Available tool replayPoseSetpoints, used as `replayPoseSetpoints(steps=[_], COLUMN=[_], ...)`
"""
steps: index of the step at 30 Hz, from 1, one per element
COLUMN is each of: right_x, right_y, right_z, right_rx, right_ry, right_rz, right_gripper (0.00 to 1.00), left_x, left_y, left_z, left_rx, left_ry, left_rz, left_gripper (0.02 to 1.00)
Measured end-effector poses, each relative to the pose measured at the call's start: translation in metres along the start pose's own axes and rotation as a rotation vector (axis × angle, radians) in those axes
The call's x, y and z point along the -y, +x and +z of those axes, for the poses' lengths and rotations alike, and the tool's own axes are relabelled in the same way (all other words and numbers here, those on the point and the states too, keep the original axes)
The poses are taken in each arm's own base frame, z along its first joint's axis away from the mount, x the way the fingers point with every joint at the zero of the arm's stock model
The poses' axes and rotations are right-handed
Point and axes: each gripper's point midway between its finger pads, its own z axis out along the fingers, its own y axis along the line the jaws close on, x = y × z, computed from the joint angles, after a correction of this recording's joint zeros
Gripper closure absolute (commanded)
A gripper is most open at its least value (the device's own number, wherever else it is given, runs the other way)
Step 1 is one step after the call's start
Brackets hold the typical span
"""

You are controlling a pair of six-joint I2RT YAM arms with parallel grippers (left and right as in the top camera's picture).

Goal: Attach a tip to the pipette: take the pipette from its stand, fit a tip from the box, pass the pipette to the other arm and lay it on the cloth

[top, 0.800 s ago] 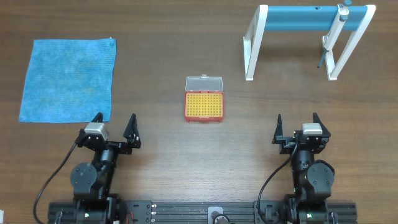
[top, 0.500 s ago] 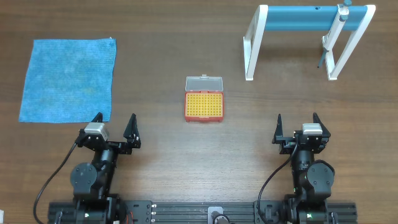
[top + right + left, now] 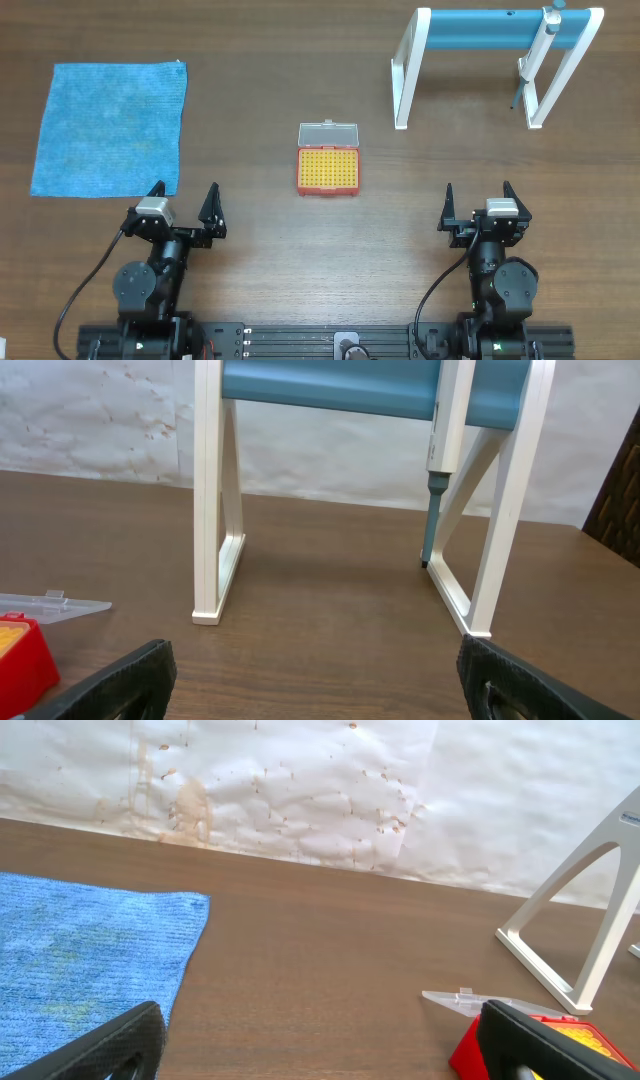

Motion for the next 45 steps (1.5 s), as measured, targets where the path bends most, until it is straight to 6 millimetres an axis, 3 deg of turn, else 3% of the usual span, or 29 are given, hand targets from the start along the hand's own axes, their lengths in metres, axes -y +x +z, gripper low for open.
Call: replayPoseSetpoints(steps=[12,16,17,21,26,30,31,37,45], right_x=[0.001,0.012,0.016,0.044,0.067,0.078,0.095,0.123,0.12], right_y=[-0.002,-0.009,-0.013,-0.075,-0.105,-0.102,-0.096,-0.069,-0.059], right_z=[0.0,0.008,0.01,0.038,0.077,0.097,0.104,0.119,0.152], right_rx=[0.006,-0.066,-0.091,-0.176,-0.259,-0.286,-0.309,-0.319,-0.259], right_ry=[0.003,0.039,0.051,0.102,0.074,-0.026,-0.012,-0.095,-0.162], right_rz=[0.017,0.076,0.079,0.062,-0.039,-0.044,-0.023,0.062,0.078], right_gripper=[0.075,0.075,0.075,0.075,0.075,0.075,0.075,0.075,0.075], left_x=[0.0,0.0,0.0,0.0,0.0,0.0,0.0,0.0,0.0], left_y=[0.0,0.0,-0.001,-0.001,-0.001,-0.001,-0.001,-0.001,-0.001], left_z=[0.0,0.0,0.0,0.0,0.0,0.0,0.0,0.0,0.0], left_rx=[0.0,0.0,0.003,0.004,0.004,0.004,0.004,0.004,0.004], left_ry=[0.0,0.0,0.001,0.002,0.001,0.001,0.002,0.001,0.002], left_rz=[0.0,0.0,0.001,0.0,0.0,0.0,0.0,0.0,0.0], left_gripper=[0.02,0.02,0.02,0.02,0.023,0.02,0.02,0.02,0.02])
